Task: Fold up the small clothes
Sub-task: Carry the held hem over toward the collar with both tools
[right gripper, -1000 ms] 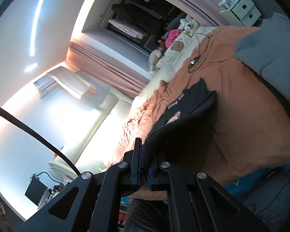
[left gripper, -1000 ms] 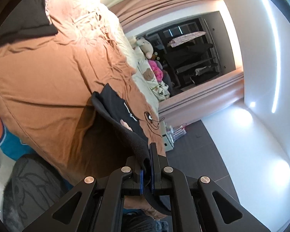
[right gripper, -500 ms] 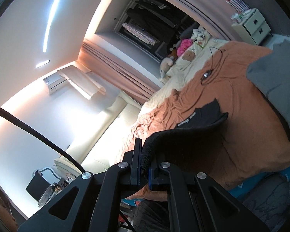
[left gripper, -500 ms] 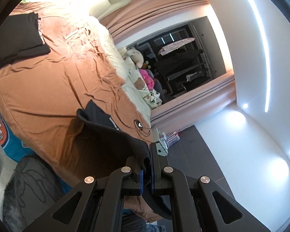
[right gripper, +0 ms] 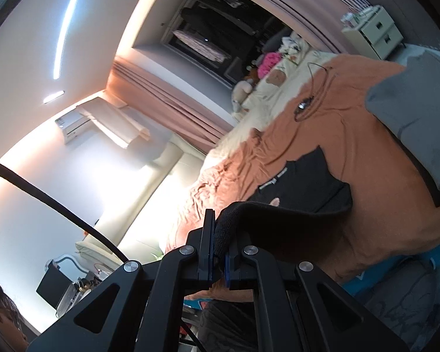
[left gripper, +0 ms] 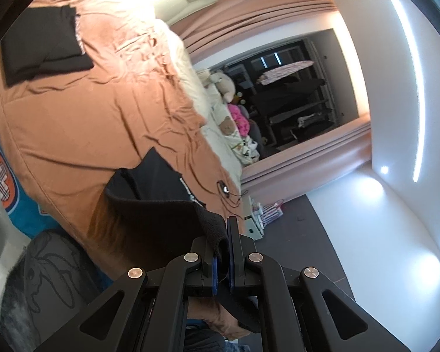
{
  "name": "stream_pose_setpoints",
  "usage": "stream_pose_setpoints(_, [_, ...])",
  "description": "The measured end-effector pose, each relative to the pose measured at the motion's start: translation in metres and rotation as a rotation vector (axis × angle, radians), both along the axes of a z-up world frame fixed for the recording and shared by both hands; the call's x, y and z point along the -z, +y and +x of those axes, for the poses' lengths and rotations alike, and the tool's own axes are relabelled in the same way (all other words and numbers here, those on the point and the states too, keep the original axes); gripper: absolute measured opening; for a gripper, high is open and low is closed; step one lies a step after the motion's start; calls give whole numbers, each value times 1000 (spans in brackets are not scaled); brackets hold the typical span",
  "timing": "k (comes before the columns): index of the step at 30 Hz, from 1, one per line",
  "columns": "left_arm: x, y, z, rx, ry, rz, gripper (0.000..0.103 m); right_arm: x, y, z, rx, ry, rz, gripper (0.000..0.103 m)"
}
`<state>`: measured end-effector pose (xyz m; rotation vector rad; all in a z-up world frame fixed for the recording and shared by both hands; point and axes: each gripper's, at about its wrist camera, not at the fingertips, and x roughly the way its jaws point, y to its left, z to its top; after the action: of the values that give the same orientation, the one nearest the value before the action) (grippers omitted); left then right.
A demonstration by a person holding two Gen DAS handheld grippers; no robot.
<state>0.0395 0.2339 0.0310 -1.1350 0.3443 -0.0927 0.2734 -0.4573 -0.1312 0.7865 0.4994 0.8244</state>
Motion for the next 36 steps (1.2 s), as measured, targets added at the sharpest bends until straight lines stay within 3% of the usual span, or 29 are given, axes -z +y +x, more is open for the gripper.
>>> stream_pose_setpoints(9, [17, 10, 45, 0, 60, -7, 5, 5, 24, 59, 34, 84, -3, 2])
stream_pose_setpoints(24, [41, 29, 140, 14, 158, -13, 5, -5, 36, 96, 67, 199, -46, 2])
stream_pose_setpoints(36, [59, 50, 237, 37, 251, 22, 5, -25, 70, 162, 78, 221, -126, 2])
